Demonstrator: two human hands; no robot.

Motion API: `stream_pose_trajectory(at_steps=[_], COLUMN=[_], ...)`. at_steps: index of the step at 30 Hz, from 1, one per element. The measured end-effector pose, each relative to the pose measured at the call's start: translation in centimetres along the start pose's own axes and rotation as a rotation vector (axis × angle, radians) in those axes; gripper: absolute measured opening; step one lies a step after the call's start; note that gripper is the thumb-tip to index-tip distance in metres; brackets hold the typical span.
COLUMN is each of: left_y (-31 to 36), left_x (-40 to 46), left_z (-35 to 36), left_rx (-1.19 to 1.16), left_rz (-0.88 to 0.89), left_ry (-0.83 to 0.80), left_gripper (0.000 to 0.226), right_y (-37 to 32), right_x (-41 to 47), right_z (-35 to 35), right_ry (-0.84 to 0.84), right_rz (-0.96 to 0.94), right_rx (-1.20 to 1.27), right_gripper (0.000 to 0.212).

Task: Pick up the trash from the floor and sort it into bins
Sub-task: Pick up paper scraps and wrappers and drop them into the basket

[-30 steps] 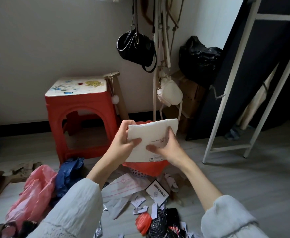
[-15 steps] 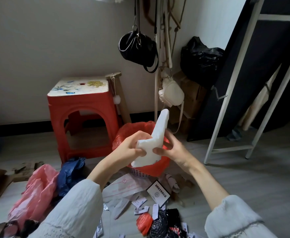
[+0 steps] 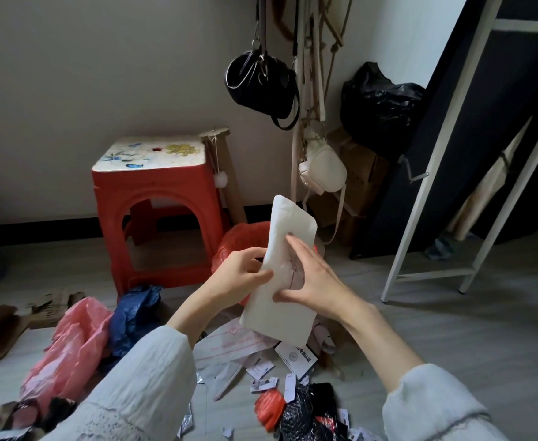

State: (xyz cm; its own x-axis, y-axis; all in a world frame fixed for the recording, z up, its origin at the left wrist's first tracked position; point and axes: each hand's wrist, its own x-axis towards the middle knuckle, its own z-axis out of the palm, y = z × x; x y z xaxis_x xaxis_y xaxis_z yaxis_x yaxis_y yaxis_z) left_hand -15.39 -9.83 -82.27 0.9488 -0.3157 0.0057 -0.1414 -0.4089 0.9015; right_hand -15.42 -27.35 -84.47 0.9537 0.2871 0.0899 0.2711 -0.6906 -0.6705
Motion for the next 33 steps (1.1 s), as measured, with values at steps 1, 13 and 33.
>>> stream_pose_trajectory(at_steps=[1,13,33], left_y=[-0.1,-0.6,-5.2], left_x=[0.0,1.1,10.3], left_z=[-0.1,0.7,-1.8], left_rx=[-0.001,0.578,0.084], left_rz=[0.013,0.206,0.114], left_ry=[-0.019,0.370,0.137], left_gripper=[0.034,0.017,0.035], right_y=[0.1,-0.2,4.1], right_x=[0.1,0.9,7.9], right_z=[-0.1,0.0,-2.9], right_ry=[0.007,0.127,0.123], right_rz=[-0.001,0.053,0.200], right_rx=[-0.031,0.021,0.329], right_gripper=[0.114,0.042,0.029])
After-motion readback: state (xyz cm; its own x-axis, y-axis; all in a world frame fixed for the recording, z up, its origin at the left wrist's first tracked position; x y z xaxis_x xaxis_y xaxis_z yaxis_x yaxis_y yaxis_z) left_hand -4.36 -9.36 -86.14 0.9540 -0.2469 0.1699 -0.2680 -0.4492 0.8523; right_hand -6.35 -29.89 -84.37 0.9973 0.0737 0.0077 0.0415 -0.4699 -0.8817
